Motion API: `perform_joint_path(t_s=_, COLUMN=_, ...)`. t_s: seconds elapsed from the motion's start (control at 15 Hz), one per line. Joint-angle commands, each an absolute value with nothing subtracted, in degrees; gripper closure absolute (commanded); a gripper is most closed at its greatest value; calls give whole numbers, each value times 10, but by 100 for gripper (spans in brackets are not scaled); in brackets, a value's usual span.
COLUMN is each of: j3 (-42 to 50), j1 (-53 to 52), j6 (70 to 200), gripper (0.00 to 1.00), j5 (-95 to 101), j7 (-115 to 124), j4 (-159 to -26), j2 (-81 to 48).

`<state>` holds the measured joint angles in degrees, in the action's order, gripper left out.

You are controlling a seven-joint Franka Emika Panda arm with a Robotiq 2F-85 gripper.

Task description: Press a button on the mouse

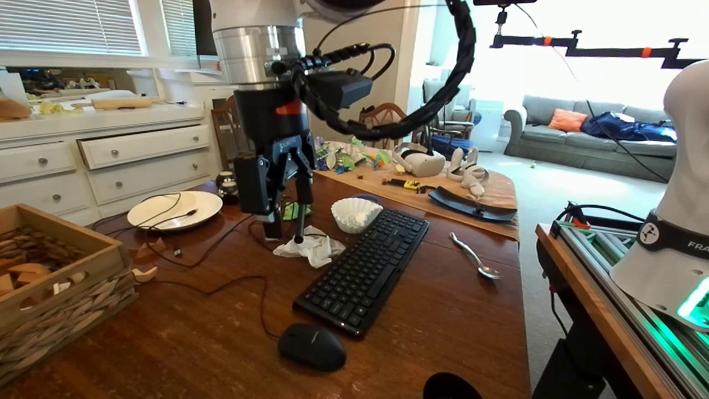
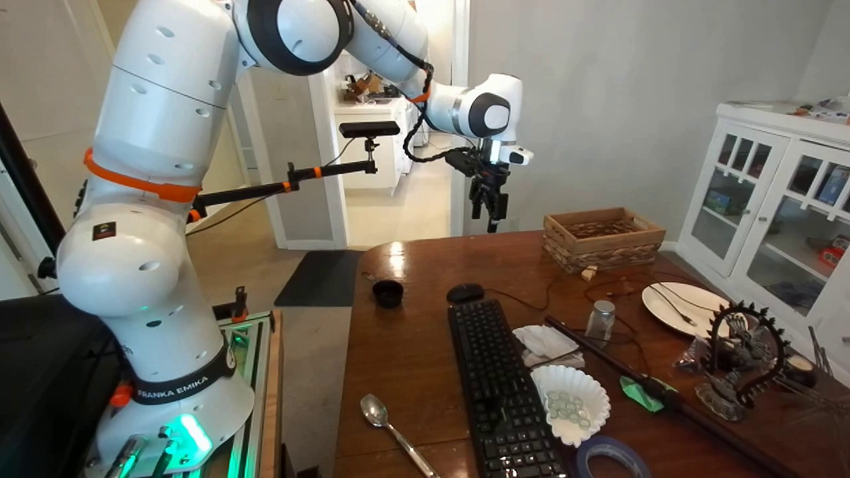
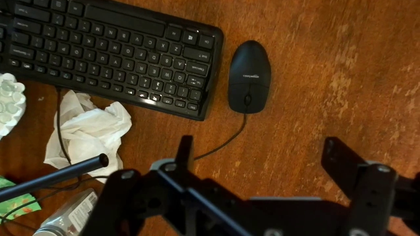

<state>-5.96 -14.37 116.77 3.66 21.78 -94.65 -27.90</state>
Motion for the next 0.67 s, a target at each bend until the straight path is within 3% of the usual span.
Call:
perform_joint_path(t_s=0.0, j3=-83, j1=-118, j6=1258, gripper=0, j5=-31, j7=140, j4=-969, j2=-286)
perform_joint_path(t_s=0.6, j3=-77, j1=-122, j6=1254, gripper=0, j5=-52, j7=134, j4=-958, j2=-303)
